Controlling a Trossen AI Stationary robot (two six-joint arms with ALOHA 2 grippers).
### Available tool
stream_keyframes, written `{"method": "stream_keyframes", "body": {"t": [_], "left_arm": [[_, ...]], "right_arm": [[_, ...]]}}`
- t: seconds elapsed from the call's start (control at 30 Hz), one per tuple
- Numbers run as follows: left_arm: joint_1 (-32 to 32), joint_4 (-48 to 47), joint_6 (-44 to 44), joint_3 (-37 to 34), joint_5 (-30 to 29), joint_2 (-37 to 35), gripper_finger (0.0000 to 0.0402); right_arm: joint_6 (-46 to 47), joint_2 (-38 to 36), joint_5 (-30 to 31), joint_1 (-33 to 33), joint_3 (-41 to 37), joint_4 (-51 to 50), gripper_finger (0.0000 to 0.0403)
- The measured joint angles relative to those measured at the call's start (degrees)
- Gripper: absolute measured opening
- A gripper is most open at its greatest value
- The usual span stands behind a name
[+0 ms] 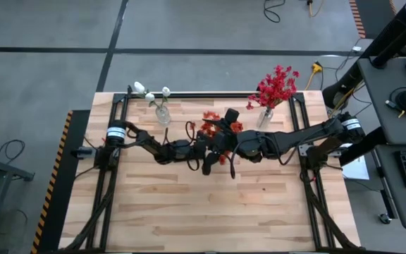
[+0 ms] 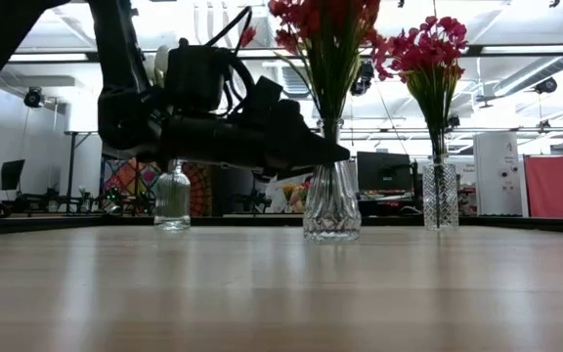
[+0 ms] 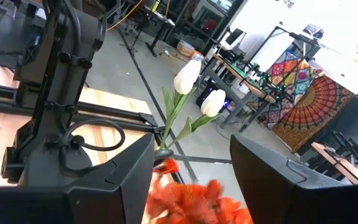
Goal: Sort flowers into vase by color
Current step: Put the orange flowers into the bottom transparent vase
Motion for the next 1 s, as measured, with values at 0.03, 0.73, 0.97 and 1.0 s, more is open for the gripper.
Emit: {"method": "stream_keyframes", "body": {"t": [0.03,0.73,0.97,1.0], "left_arm": [[0.0,0.5,0.2,-0.4,-0.2,0.0,0.0271],[0.0,0.4,-0.1,-0.7,-0.3,-0.3,0.0112],[0.0,-0.2,-0.2,-0.6,-0.4,-0.4,0.0112],[0.0,-0.3,-0.2,-0.6,-0.4,-0.4,0.0112]], "right_arm": [[0.0,0.0,0.0,0.0,0.0,0.0,0.0206],[1.1,0.0,0.1,0.3,1.9,0.0,0.0206],[3.2,0.0,0.1,0.3,2.7,-0.7,0.0206],[3.1,0.0,0.1,0.3,2.7,-0.9,0.0206]]}}
